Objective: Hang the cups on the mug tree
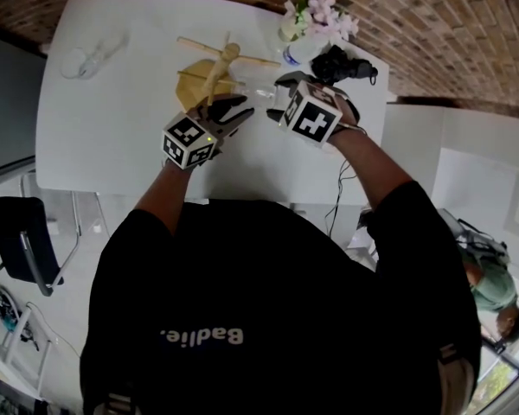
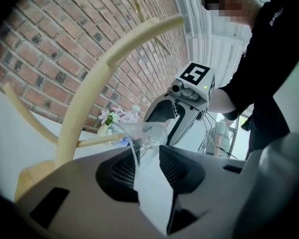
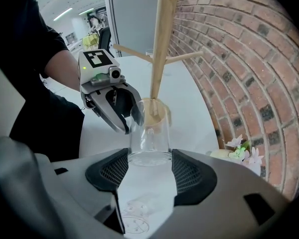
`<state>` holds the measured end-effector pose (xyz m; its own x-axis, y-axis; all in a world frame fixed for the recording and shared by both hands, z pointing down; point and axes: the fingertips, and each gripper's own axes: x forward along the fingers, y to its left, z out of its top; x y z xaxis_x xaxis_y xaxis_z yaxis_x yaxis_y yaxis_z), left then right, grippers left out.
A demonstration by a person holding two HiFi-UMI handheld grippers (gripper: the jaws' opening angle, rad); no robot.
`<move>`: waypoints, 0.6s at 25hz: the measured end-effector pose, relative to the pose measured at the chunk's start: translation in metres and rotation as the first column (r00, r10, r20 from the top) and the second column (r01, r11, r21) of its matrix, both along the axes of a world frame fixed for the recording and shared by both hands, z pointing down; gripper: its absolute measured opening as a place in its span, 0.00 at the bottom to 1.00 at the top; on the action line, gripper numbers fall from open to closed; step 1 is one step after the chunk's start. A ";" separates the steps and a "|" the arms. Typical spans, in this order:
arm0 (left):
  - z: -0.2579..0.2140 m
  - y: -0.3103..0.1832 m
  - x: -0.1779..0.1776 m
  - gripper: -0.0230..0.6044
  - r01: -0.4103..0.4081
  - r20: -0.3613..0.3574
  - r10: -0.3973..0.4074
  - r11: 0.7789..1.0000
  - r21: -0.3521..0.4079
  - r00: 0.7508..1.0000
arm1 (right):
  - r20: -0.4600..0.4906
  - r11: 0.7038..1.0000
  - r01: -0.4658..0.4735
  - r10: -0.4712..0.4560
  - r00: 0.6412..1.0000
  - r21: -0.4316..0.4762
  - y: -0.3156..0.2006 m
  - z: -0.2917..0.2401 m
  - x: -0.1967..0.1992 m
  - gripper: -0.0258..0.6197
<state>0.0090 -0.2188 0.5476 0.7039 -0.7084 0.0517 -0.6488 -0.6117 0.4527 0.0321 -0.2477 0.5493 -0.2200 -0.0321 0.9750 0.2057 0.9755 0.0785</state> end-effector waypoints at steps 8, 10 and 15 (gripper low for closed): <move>0.003 0.001 -0.014 0.25 0.005 -0.108 -0.011 0.999 -0.052 0.994 | 0.023 0.996 -0.071 0.073 0.997 -0.062 0.003 0.001 -0.010 0.49; 0.005 0.000 -0.017 0.25 0.003 -0.128 -0.012 0.998 -0.064 0.992 | 0.034 0.994 -0.087 0.089 0.995 -0.069 0.003 0.001 -0.013 0.49; 0.009 -0.003 -0.025 0.28 0.019 -0.183 -0.036 0.995 -0.095 0.983 | 0.069 0.989 -0.124 0.129 0.989 -0.078 0.001 0.000 -0.020 0.49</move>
<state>-0.0157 -0.2222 0.5563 0.6880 -0.7256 -0.0109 -0.5650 -0.5450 0.6195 0.0122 -0.2470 0.5492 -0.2897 0.0066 0.9571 0.0766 0.9969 0.0163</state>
